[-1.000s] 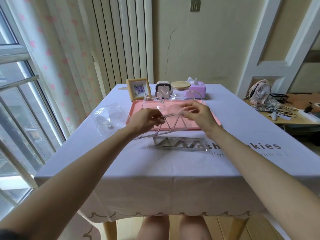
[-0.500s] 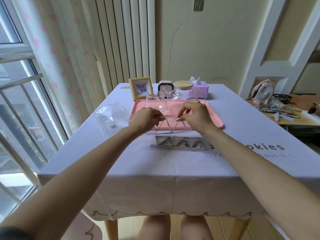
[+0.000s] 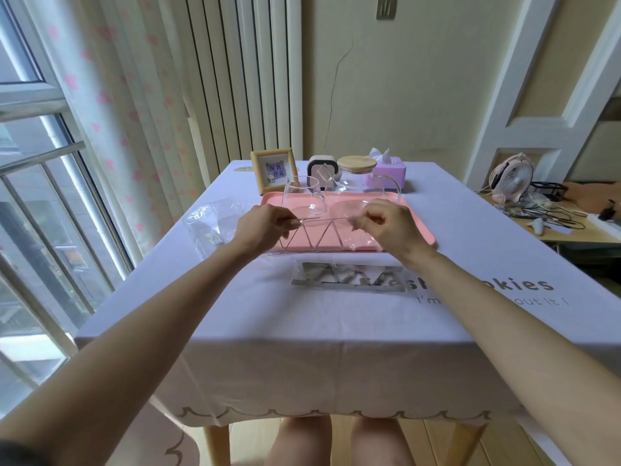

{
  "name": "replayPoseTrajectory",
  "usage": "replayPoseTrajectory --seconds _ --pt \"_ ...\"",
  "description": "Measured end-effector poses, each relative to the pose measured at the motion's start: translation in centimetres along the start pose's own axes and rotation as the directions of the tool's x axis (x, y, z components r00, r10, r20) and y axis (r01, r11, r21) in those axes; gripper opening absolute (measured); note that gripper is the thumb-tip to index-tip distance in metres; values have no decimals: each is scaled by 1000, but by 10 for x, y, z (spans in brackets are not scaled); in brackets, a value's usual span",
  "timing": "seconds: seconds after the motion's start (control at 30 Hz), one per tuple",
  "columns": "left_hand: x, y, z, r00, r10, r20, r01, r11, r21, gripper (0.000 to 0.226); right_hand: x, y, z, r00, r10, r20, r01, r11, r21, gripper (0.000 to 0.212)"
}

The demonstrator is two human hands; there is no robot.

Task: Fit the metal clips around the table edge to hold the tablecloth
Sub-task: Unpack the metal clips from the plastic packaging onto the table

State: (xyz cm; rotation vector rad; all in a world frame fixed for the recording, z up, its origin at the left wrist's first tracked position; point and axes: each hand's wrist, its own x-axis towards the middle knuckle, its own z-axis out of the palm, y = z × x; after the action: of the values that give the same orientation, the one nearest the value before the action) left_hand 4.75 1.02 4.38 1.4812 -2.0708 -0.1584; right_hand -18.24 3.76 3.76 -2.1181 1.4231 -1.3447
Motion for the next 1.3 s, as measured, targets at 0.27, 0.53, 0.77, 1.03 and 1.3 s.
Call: replayPoseTrajectory --seconds 0.27,0.53,0.77,1.03,1.3 --pt "0 -9 -5 1000 9 10 -9 999 -47 22 0 25 10 981 -166 -99 91 847 -524 28" --pt "-5 -14 -1 999 22 49 -19 998 -61 21 1 17 12 939 345 11 -344 932 115 47" --pt "-6 -16 1 997 31 69 -33 999 19 23 -4 17 4 839 543 31 -504 755 420 23" --pt "-14 -19 13 973 85 215 -71 995 -72 38 -6 27 2 816 576 -48 -515 763 391 8" --pt "-23 -58 15 954 167 249 -228 944 237 77 -10 34 -3 819 570 -57 -506 767 395 8"
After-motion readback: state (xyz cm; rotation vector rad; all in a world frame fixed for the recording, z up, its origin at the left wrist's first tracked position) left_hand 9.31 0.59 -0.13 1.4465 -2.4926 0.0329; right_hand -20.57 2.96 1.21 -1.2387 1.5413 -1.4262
